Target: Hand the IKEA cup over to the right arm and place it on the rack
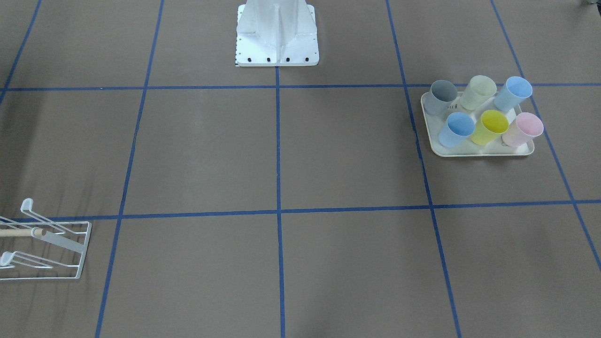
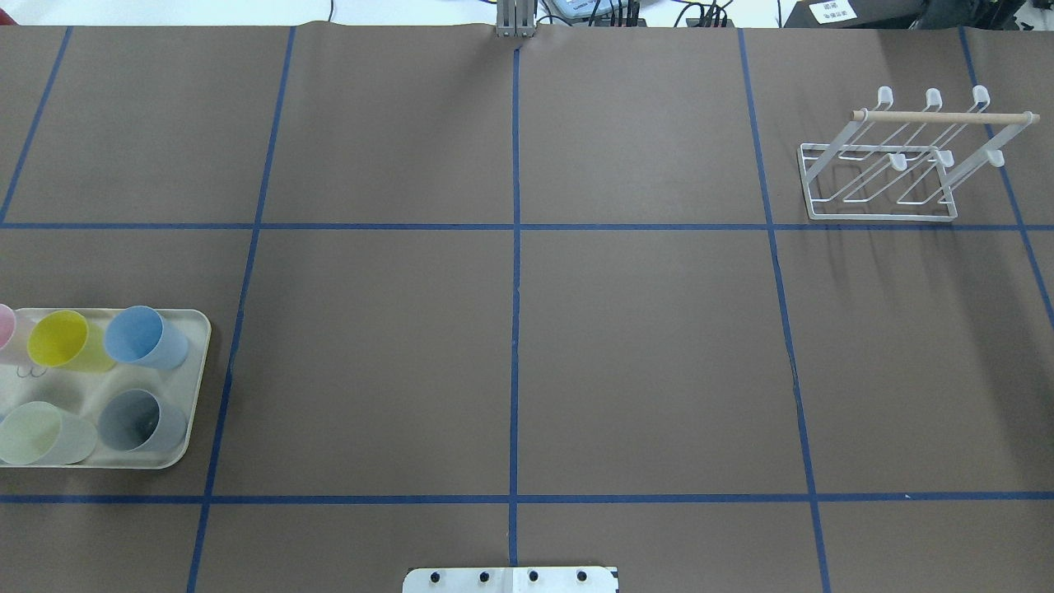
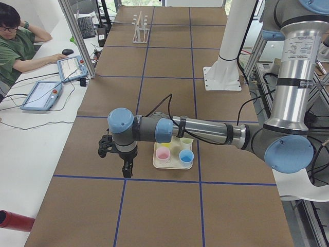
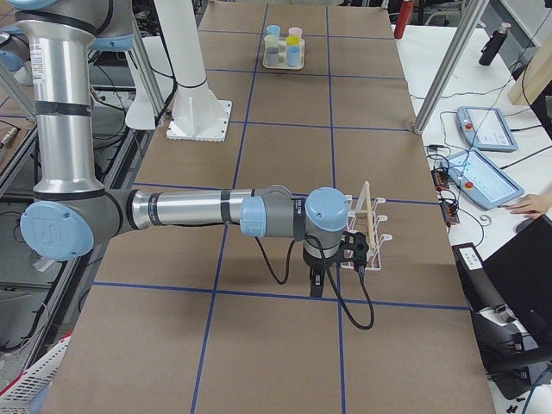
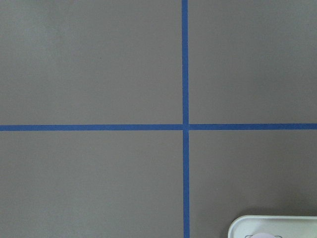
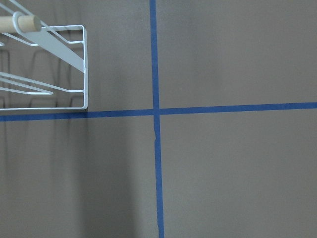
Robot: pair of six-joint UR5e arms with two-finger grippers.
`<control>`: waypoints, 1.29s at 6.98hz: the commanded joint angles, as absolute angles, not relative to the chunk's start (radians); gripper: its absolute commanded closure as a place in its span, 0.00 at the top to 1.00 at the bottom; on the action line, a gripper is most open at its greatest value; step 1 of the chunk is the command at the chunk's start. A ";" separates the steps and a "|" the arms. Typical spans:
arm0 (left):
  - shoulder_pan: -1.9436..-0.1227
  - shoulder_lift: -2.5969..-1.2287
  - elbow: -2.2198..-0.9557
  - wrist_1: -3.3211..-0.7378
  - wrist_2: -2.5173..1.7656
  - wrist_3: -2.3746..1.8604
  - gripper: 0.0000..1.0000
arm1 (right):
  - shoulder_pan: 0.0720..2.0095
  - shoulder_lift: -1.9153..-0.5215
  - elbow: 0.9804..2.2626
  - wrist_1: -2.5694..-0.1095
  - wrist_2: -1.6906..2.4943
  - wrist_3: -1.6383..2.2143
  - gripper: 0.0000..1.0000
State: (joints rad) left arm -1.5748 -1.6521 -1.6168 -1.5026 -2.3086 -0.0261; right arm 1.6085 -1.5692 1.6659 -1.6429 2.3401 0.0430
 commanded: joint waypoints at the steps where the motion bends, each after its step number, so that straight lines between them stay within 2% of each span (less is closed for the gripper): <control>1: -1.574 -1.652 -1.617 -1.503 -2.313 -0.026 1.00 | 1.609 -1.572 1.673 -1.643 2.347 0.044 1.00; 4: -1.574 -1.654 -1.669 -1.496 -2.316 -0.035 1.00 | 1.609 -1.565 1.689 -1.643 2.349 0.044 1.00; 7: -1.528 -1.641 -1.705 -1.522 -2.318 -0.109 1.00 | 1.608 -1.557 1.846 -1.654 2.347 0.046 1.00; 9: -1.505 -1.562 -1.735 -1.561 -2.414 -0.126 1.00 | 1.562 -1.559 1.862 -1.644 2.365 0.051 1.00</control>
State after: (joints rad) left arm -1.5236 -1.6127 -1.7081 -1.5327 -2.3554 -0.1136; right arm 1.5908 -1.5612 1.8424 -1.6463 2.3546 0.0486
